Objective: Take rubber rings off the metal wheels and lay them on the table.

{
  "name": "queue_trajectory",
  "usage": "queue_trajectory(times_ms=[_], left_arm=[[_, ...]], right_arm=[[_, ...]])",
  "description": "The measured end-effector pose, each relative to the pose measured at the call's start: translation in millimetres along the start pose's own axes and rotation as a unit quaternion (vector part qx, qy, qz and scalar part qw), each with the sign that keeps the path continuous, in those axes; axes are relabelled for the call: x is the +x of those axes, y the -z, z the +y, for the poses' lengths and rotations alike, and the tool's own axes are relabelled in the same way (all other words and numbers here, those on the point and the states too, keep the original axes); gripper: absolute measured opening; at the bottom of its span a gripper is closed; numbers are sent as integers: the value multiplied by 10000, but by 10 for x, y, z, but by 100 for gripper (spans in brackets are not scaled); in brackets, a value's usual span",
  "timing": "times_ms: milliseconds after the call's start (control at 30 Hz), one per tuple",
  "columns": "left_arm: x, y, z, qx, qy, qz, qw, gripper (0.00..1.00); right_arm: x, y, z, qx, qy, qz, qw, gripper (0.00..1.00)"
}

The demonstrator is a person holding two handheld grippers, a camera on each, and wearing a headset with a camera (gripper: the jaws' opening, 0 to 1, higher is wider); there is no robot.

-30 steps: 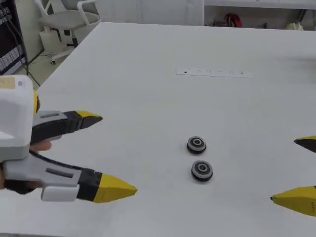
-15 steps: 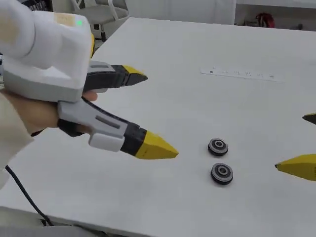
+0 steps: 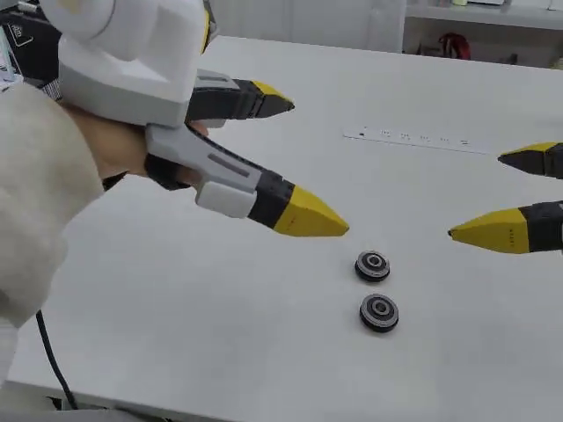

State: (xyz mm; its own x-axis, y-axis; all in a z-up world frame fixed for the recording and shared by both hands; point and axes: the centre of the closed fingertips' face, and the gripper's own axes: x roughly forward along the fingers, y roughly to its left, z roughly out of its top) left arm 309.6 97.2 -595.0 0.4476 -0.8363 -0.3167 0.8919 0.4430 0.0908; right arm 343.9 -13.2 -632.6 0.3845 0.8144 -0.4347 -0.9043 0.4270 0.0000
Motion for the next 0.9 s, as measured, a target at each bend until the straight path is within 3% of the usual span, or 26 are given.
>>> queue_trajectory(times_ms=[167,333,567,800,900], left_arm=[[103,-120,55,167,109,35,9998,100],[238,-194,49,167,275,-157,9994,100],[392,-14,-19,144,411,-181,9989,100],[507,59,-43,-68,363,-606,9975,97],[543,105,-73,-84,304,-648,9974,94]], right_arm=[[112,-131,17,52,-32,-352,9994,86],[270,-75,87,192,-211,-625,9976,82],[329,193,82,482,-288,-615,9965,77],[292,286,112,640,-456,-706,9944,72],[276,424,166,730,-606,-607,9936,71]])
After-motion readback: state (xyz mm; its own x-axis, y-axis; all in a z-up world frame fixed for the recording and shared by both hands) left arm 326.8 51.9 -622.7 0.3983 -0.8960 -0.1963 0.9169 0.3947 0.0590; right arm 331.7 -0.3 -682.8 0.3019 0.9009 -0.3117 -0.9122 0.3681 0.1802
